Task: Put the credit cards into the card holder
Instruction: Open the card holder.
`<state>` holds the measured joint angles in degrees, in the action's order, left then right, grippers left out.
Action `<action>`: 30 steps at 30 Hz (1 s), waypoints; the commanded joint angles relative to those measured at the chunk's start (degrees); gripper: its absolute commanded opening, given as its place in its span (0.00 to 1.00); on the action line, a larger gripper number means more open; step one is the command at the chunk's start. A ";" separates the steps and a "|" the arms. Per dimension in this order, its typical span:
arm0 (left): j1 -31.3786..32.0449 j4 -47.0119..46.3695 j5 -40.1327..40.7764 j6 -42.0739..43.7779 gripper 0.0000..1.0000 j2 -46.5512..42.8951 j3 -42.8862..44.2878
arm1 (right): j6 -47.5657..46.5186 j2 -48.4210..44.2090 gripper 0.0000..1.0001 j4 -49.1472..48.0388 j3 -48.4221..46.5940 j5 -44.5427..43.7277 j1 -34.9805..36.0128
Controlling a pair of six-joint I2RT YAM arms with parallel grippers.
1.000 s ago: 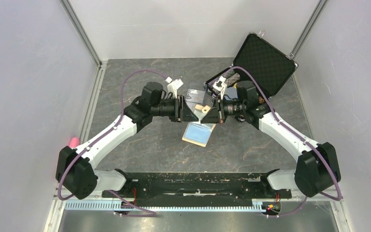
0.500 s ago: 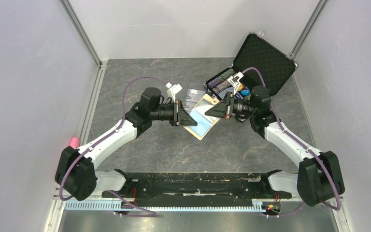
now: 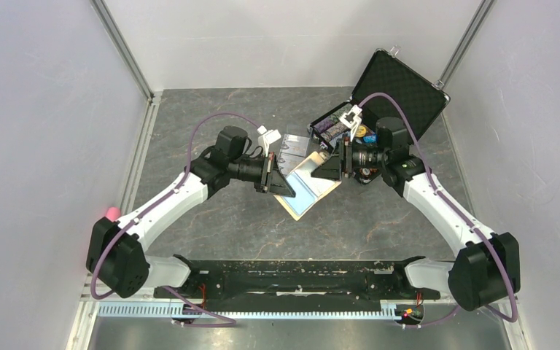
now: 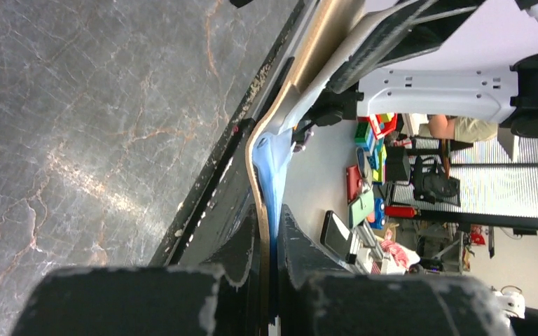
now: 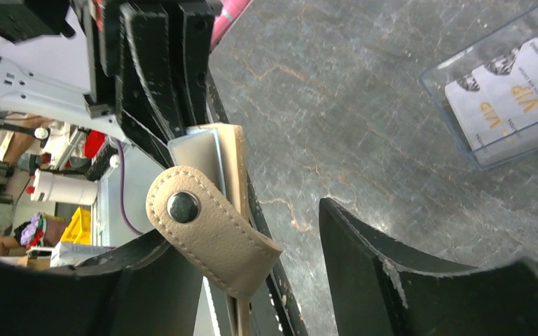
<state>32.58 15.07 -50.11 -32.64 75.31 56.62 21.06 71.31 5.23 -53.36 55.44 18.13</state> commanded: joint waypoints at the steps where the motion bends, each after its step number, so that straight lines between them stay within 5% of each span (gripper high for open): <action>1: 0.00 8.72 -5.14 8.14 0.02 -0.06 4.20 | -5.31 0.19 0.61 4.43 -1.29 3.84 0.37; 8: 0.07 8.27 -7.76 7.73 0.02 0.20 4.81 | -7.33 -0.17 0.51 4.97 -0.07 7.38 2.92; 13: 0.03 8.34 -6.08 7.77 0.07 0.22 4.90 | -7.83 1.07 0.00 4.74 0.25 8.92 4.59; 14: 0.07 9.19 -4.25 8.22 0.09 -0.09 5.10 | -7.85 1.14 0.00 4.67 0.57 8.78 4.51; 18: -0.05 10.90 6.27 8.89 0.42 -2.53 5.43 | -7.18 0.98 0.00 4.70 1.66 3.98 4.42; 20: -0.04 10.07 12.94 7.79 0.65 -4.64 5.30 | -6.05 0.96 0.00 4.58 2.52 1.08 4.13; 22: -0.01 8.01 18.25 6.22 1.00 -7.55 4.44 | -4.56 1.09 0.00 4.43 3.53 -2.16 3.64; 30: -0.54 6.13 33.88 0.57 1.00 -14.29 2.52 | 5.97 -0.97 0.00 -0.48 13.01 -15.12 -0.79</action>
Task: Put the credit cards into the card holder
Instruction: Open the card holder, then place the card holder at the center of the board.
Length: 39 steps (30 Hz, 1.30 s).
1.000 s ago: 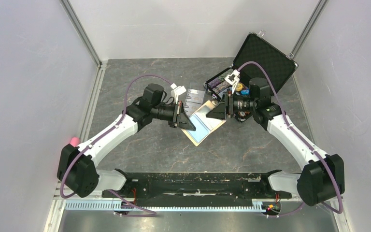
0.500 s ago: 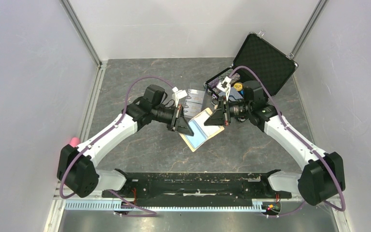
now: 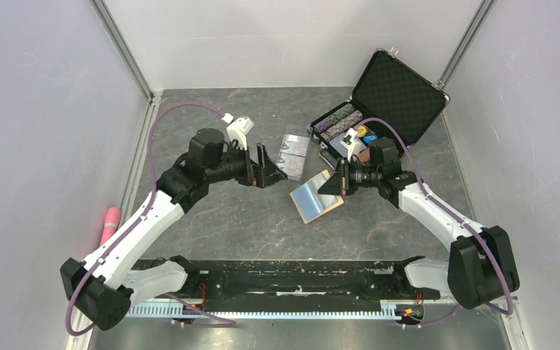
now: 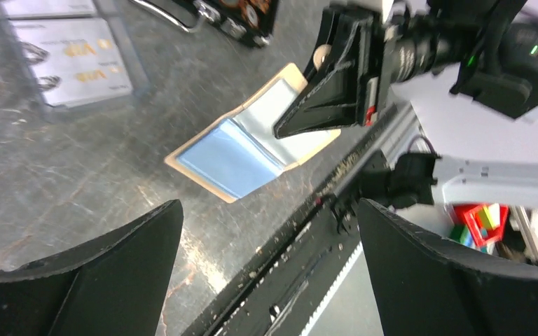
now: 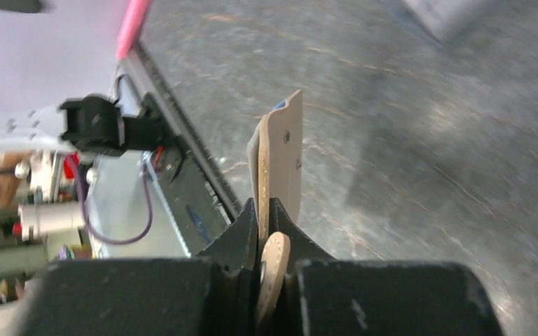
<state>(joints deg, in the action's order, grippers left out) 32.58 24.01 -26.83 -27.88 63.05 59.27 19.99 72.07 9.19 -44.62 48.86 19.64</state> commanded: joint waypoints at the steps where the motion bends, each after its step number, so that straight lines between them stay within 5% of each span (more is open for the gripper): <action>1: -0.66 -2.66 11.94 -4.75 1.00 -2.51 -0.56 | 8.81 -2.34 0.00 -6.10 6.49 -10.13 -3.24; 8: -1.64 -5.52 10.13 -6.36 1.00 -6.27 -5.36 | 20.86 -3.50 0.00 -20.17 20.73 -11.39 -6.01; 19: -1.90 -7.47 8.81 -8.98 1.00 -5.16 -7.59 | 20.80 -4.46 0.01 -15.87 26.10 -15.24 -6.06; 24: -1.93 -8.17 8.52 -8.70 1.00 -3.77 -7.15 | 16.54 -3.64 0.15 -8.59 26.21 -16.69 -6.10; 39: -1.92 -1.50 6.82 -3.81 1.00 0.08 -4.35 | 0.27 -5.77 0.77 17.63 11.02 -35.27 -6.22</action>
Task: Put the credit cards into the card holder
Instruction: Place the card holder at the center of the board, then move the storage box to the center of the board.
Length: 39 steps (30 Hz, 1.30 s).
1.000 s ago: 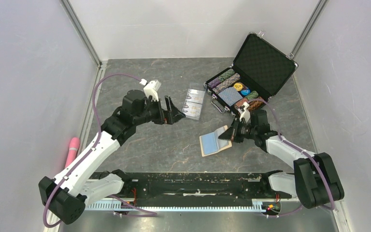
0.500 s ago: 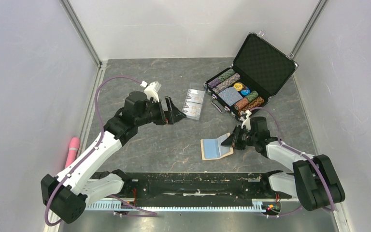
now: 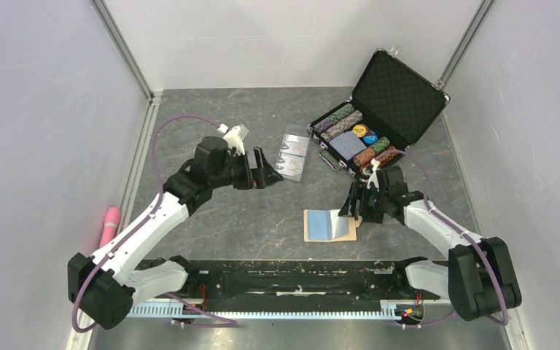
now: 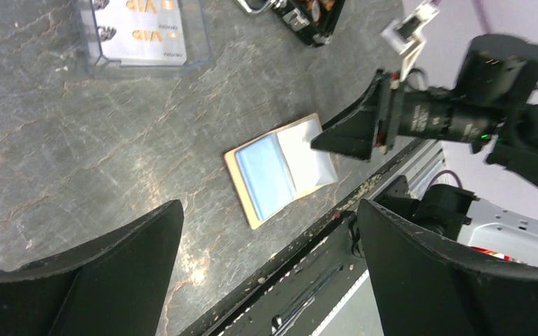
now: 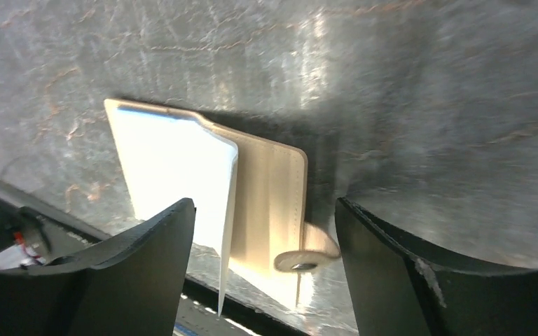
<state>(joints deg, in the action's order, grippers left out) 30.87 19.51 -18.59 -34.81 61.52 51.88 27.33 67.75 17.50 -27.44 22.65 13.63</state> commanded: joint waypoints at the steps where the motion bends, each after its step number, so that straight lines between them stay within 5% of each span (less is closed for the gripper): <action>1: -0.24 3.81 -1.55 3.51 1.00 2.05 3.38 | -8.01 -1.41 0.79 11.00 -7.53 -9.81 -0.24; 8: -0.20 7.28 -2.28 4.79 1.00 5.78 4.20 | -12.55 -1.92 0.77 16.72 -16.64 -10.60 -0.06; 22: 0.93 9.13 -6.06 3.26 1.00 15.64 6.21 | -12.76 7.93 0.27 15.58 -15.63 -0.25 7.28; 36: 1.04 11.02 6.52 -2.76 1.00 25.60 14.98 | -15.66 11.66 0.32 13.94 -13.49 -3.50 7.46; 39: 0.47 10.63 8.45 -4.82 0.93 29.48 18.08 | -15.36 10.74 0.34 13.64 -14.35 -2.19 7.38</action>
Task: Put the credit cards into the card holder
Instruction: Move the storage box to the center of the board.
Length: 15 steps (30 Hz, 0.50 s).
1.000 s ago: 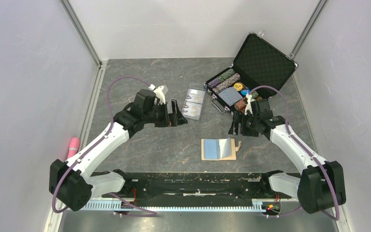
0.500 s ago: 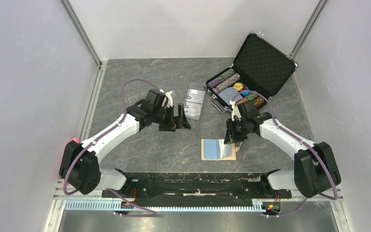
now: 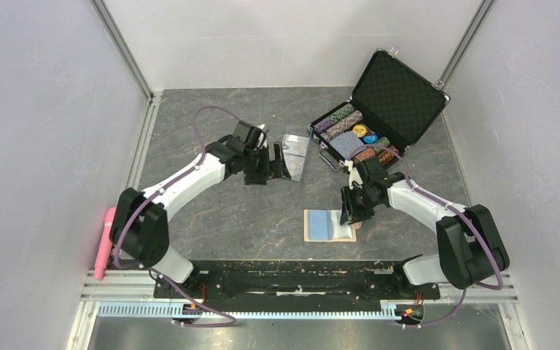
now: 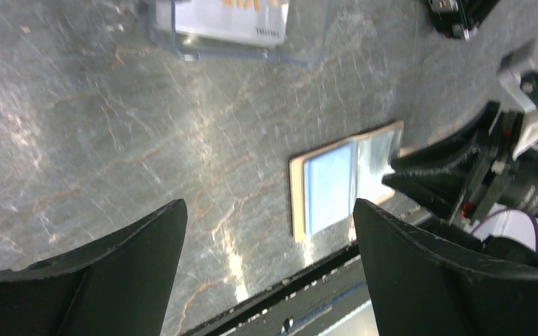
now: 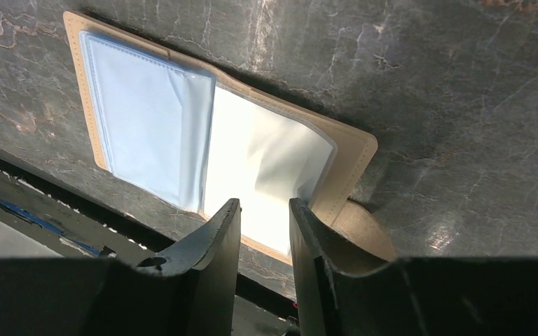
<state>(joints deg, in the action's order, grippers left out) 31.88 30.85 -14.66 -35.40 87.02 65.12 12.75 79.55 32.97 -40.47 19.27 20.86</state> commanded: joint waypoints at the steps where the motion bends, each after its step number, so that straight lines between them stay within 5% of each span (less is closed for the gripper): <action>1: -0.67 -1.08 4.71 -4.97 0.91 5.14 5.86 | -0.72 -1.43 0.35 -2.01 -1.75 1.95 0.14; 8: -1.72 -0.83 7.57 -10.23 0.69 14.44 13.48 | 0.41 -3.63 0.41 -2.64 -4.08 5.00 0.15; 15: -2.35 4.31 10.47 -9.48 0.63 22.52 19.09 | 1.30 -5.02 0.42 -2.75 -4.85 5.91 0.14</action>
<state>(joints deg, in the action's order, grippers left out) 29.95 31.81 -7.20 -43.42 106.26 80.36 13.45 76.27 31.11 -43.11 23.75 20.86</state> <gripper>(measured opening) 0.676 0.416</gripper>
